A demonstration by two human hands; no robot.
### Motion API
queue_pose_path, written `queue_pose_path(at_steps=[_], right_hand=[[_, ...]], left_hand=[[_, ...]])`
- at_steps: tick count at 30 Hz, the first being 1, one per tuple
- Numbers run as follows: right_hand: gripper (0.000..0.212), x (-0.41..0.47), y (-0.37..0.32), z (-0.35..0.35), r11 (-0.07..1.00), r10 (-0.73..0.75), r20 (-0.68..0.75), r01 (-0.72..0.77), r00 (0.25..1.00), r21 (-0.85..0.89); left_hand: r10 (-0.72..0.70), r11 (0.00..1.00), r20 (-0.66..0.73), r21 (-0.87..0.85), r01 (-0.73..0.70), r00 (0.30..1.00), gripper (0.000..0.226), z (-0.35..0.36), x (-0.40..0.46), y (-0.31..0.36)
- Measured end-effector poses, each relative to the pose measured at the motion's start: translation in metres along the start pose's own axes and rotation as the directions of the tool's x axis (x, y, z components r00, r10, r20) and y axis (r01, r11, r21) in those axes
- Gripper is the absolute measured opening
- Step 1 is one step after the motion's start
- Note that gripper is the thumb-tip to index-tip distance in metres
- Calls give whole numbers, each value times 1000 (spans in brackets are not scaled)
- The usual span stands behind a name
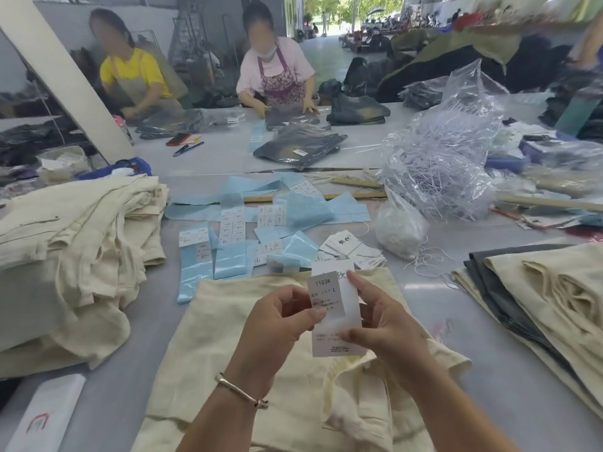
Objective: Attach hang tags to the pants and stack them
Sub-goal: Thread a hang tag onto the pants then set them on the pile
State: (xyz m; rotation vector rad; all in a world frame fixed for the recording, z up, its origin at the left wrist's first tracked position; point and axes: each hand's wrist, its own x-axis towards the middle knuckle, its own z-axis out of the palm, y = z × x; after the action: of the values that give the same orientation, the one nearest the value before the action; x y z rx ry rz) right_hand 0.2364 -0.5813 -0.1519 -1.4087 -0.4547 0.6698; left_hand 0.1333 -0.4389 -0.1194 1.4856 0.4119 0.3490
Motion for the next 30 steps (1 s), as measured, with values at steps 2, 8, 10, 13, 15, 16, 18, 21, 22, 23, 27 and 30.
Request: queue_pose_path(at_steps=[2, 8, 10, 13, 15, 16, 18, 21, 22, 23, 27, 30], right_hand=[[93, -4, -2, 1, 1000, -13, 18, 13, 1000, 0], [92, -14, -11, 0, 999, -34, 37, 35, 999, -9], [92, -17, -12, 0, 999, -41, 34, 41, 999, -10], [93, -19, -13, -1, 999, -48, 30, 48, 998, 1], [93, -20, -13, -1, 999, -53, 35, 53, 998, -4], [93, -20, -12, -1, 998, -55, 37, 55, 998, -8], [93, -20, -12, -1, 998, -59, 40, 60, 997, -10], [93, -19, -12, -2, 997, -74, 47, 75, 996, -14], [94, -18, -12, -3, 997, -80, 52, 81, 995, -13], [94, -18, -11, -3, 996, -85, 58, 85, 995, -10], [96, -15, -8, -5, 995, -103, 88, 103, 991, 7], [98, -14, -5, -5, 991, -129, 108, 126, 986, 34]], left_hand=[[-1, 1000, 13, 18, 1, 1000, 13, 4, -2, 1], [-18, 997, -2, 72, 18, 1000, 16, 9, -2, -2], [-9, 996, 7, 84, 9, 1000, 10, 10, -2, -2], [16, 996, 18, 93, -17, 1000, 9, 11, -2, -2], [22, 993, 15, 116, -24, 1000, 20, 13, -2, -2], [25, 991, 12, 131, -26, 1000, 24, 13, -3, -2], [31, 988, 13, 149, -33, 999, 26, 15, -2, -3], [37, 986, 22, 164, -40, 999, 25, 16, -1, -3], [43, 983, 22, 177, -46, 999, 25, 17, -1, -2], [52, 979, 21, 197, -55, 998, 24, 17, -1, -2], [121, 938, 15, 326, -119, 993, 12, 18, 2, -4], [176, 882, 1, 445, -158, 984, 12, 17, 3, -7]])
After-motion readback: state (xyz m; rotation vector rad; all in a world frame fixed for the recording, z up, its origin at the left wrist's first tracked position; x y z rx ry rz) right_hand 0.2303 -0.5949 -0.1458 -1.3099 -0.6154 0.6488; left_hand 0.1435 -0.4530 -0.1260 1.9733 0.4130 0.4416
